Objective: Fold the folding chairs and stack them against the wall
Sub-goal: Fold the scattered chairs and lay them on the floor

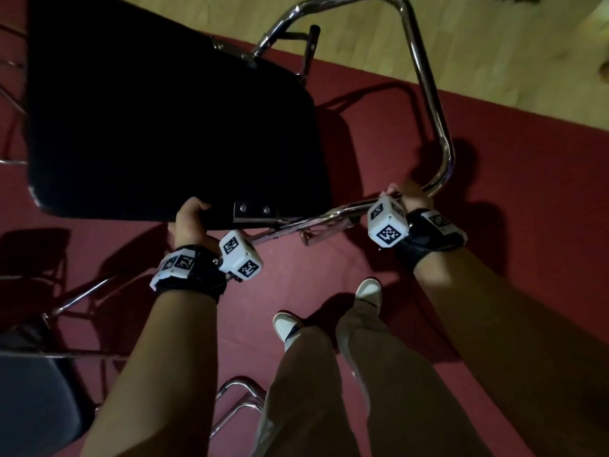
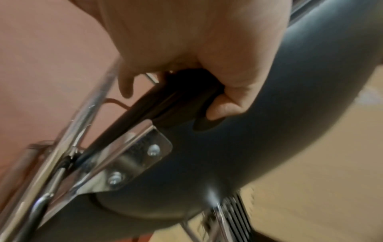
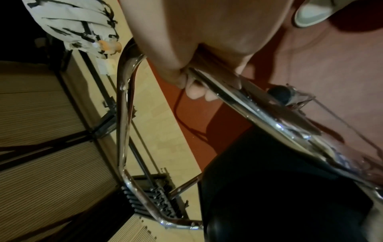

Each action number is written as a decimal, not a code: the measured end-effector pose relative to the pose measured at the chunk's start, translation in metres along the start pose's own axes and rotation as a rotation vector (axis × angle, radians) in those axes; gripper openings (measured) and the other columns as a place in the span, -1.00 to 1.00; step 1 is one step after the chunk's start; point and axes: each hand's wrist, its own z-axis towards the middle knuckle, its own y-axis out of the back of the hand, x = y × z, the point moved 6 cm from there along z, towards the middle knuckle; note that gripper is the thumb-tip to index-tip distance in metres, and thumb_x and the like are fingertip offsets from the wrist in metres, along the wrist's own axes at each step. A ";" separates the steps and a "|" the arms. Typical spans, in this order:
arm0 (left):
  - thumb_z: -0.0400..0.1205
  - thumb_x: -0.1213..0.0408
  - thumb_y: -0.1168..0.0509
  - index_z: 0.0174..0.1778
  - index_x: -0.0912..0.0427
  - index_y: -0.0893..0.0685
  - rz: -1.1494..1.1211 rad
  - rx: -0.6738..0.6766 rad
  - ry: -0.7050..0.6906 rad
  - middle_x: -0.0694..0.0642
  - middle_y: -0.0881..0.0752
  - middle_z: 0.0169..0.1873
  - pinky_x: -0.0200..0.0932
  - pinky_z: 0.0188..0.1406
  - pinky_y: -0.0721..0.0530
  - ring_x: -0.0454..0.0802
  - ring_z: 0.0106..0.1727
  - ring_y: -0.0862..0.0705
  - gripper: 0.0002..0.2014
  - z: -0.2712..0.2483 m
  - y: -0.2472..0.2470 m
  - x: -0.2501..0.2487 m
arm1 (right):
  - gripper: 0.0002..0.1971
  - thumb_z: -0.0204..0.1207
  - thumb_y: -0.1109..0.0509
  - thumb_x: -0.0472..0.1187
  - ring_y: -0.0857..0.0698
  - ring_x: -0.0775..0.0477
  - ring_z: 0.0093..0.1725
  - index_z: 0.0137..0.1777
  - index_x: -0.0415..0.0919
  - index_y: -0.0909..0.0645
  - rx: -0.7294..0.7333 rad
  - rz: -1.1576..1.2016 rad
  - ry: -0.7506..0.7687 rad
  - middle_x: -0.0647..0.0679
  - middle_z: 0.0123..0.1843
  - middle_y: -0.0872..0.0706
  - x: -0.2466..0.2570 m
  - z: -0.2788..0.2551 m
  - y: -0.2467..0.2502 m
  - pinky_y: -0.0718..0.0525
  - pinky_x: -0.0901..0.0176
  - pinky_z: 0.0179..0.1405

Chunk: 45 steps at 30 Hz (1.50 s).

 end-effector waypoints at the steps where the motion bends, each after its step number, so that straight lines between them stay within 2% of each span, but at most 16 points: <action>1: 0.41 0.24 -0.34 0.15 0.05 -0.47 -0.010 -0.035 -0.037 0.04 -0.56 -0.27 -0.19 -0.55 -0.57 -0.05 -0.63 -0.53 -0.62 -0.002 -0.003 -0.001 | -0.77 0.67 -0.12 -0.27 -0.63 0.03 -0.48 -0.24 -0.17 -0.43 0.028 0.028 -0.001 -0.04 -0.54 -0.63 0.008 -0.008 -0.004 -0.67 0.29 -0.52; 4: 0.25 0.20 -0.45 0.59 -0.13 -0.33 0.064 -0.113 -0.116 0.03 -0.60 0.03 0.16 -0.26 -0.72 0.05 -0.22 -0.72 -0.09 -0.009 -0.013 -0.010 | -0.71 0.64 -0.13 -0.33 -0.54 -0.01 -0.55 -0.36 -0.19 -0.38 0.017 0.097 0.062 -0.06 -0.49 -0.50 0.026 -0.025 -0.008 -0.58 0.33 -0.56; 7: 0.33 0.25 -0.43 0.59 -0.06 -0.12 0.156 -0.183 -0.246 0.13 -0.62 0.15 0.31 0.23 -0.62 0.12 0.16 -0.70 -0.08 -0.020 -0.027 -0.021 | -0.67 0.70 -0.14 -0.26 -0.57 0.01 -0.59 -0.34 -0.21 -0.42 0.045 0.126 0.086 0.00 -0.60 -0.53 0.034 -0.038 -0.007 -0.57 0.34 -0.58; 10: 0.44 0.39 -0.43 0.43 0.13 -0.25 0.173 -0.185 -0.394 0.22 -0.66 0.16 0.04 0.01 -0.72 0.07 0.09 -0.74 -0.32 -0.035 -0.050 -0.028 | -0.66 0.71 -0.14 -0.27 -0.61 0.05 -0.57 -0.34 -0.22 -0.45 0.147 0.153 0.081 0.03 -0.63 -0.56 0.043 -0.052 -0.014 -0.60 0.32 -0.54; 14: 0.28 0.43 -0.52 0.28 0.19 -0.30 0.179 -0.186 -0.562 0.25 -0.64 0.10 0.00 -0.11 -0.83 0.10 0.04 -0.76 -0.30 -0.048 -0.076 -0.033 | -0.75 0.56 -0.22 -0.37 -0.64 -0.01 -0.41 -0.36 -0.19 -0.45 0.246 0.287 0.130 -0.03 -0.52 -0.63 0.059 -0.074 -0.013 -0.63 0.13 -0.21; 17: 0.24 0.39 -0.54 0.25 0.15 -0.31 0.255 -0.187 -0.594 0.24 -0.65 0.11 -0.01 -0.08 -0.84 0.08 0.04 -0.76 -0.27 -0.055 -0.087 -0.034 | -0.59 0.57 -0.33 -0.05 -0.78 -0.21 0.02 -0.51 -0.19 -0.58 0.293 0.389 0.057 -0.14 -0.28 -0.75 0.067 -0.079 0.007 -0.71 -0.15 0.09; 19: 0.25 0.40 -0.55 0.24 0.16 -0.32 0.273 -0.187 -0.616 0.23 -0.64 0.12 -0.02 -0.08 -0.83 0.07 0.03 -0.75 -0.30 -0.052 -0.089 -0.034 | -0.48 0.50 -0.41 0.18 -0.78 -0.23 0.01 -0.48 -0.25 -0.60 0.295 0.453 0.000 -0.15 -0.30 -0.72 0.069 -0.080 0.016 -0.65 -0.33 0.25; 21: 0.27 0.43 -0.54 0.25 0.20 -0.34 0.285 -0.179 -0.632 0.20 -0.64 0.09 -0.05 -0.08 -0.83 0.07 0.03 -0.75 -0.31 -0.050 -0.092 -0.035 | -0.73 0.21 -0.60 -0.09 -0.72 -0.22 -0.05 -0.26 -0.26 -0.65 0.334 0.414 0.029 -0.14 -0.28 -0.68 0.073 -0.085 0.023 -0.60 -0.38 0.31; 22: 0.27 0.44 -0.54 0.27 0.22 -0.35 0.283 -0.177 -0.638 0.19 -0.64 0.08 -0.09 -0.10 -0.83 0.08 0.04 -0.75 -0.31 -0.049 -0.092 -0.035 | -0.69 0.16 -0.49 -0.27 -0.69 -0.24 0.05 -0.05 -0.24 -0.64 0.370 0.366 0.055 -0.15 -0.21 -0.66 0.076 -0.086 0.025 -0.58 -0.37 0.32; 25: 0.28 0.47 -0.53 0.31 0.25 -0.37 0.287 -0.167 -0.647 0.19 -0.65 0.08 -0.09 -0.09 -0.83 0.12 0.07 -0.76 -0.30 -0.046 -0.096 -0.036 | -0.50 0.45 -0.30 -0.03 -0.70 -0.38 0.20 0.38 -0.20 -0.50 0.330 0.298 0.105 -0.28 -0.08 -0.67 0.082 -0.082 0.033 -0.61 -0.43 0.27; 28: 0.25 0.52 -0.50 0.50 0.20 -0.38 0.281 -0.124 -0.684 0.15 -0.69 0.14 -0.11 -0.12 -0.83 0.05 0.10 -0.78 -0.15 -0.044 -0.097 -0.043 | -0.58 0.73 -0.13 0.16 -0.75 -0.59 0.08 0.12 -0.19 -0.60 0.260 0.298 0.187 -0.29 -0.19 -0.71 0.090 -0.081 0.035 -0.70 -0.46 0.10; 32: 0.14 0.45 -0.49 0.53 0.06 -0.44 0.349 -0.107 -0.711 0.09 -0.73 0.21 0.06 0.02 -0.84 0.06 0.17 -0.77 -0.06 -0.045 -0.094 -0.055 | -0.68 0.72 -0.17 0.00 -0.80 -0.25 -0.06 0.01 -0.20 -0.66 0.220 0.288 0.194 -0.12 -0.24 -0.68 0.103 -0.078 0.039 -0.73 -0.22 -0.01; 35: 0.19 0.49 -0.48 0.50 0.08 -0.46 0.364 -0.097 -0.697 0.09 -0.72 0.23 -0.01 0.06 -0.82 0.07 0.20 -0.75 -0.13 -0.048 -0.088 -0.061 | -0.65 0.67 -0.16 -0.06 -0.65 -0.01 -0.44 -0.11 -0.27 -0.68 0.174 0.235 0.187 -0.05 -0.46 -0.64 0.107 -0.076 0.037 -0.71 -0.01 -0.17; 38: 0.30 0.58 -0.44 0.46 0.16 -0.49 0.375 -0.075 -0.698 0.15 -0.72 0.23 -0.25 -0.17 -0.78 0.07 0.16 -0.76 -0.25 -0.042 -0.078 -0.068 | -0.54 0.68 -0.22 0.12 -0.59 0.04 -0.59 -0.06 -0.30 -0.69 0.168 0.017 0.223 -0.01 -0.60 -0.52 0.108 -0.080 0.023 -0.74 0.10 -0.35; 42: 0.39 0.61 -0.42 0.43 0.18 -0.51 0.420 -0.044 -0.676 0.16 -0.71 0.17 -0.36 -0.44 -0.67 0.01 0.00 -0.74 -0.34 -0.037 -0.069 -0.077 | -0.83 0.66 -0.36 -0.10 -0.50 0.04 -0.71 0.05 -0.22 -0.55 0.092 -0.065 0.293 0.03 -0.70 -0.44 0.107 -0.080 0.009 -0.64 0.10 -0.46; 45: 0.39 0.62 -0.41 0.43 0.18 -0.50 0.423 -0.029 -0.695 0.09 -0.69 0.14 -0.39 -0.35 -0.69 -0.03 0.03 -0.75 -0.34 -0.034 -0.068 -0.087 | -0.95 0.65 -0.34 -0.20 -0.49 0.05 -0.71 0.05 -0.15 -0.57 0.079 -0.087 0.371 0.05 -0.71 -0.44 0.107 -0.089 -0.001 -0.63 0.10 -0.47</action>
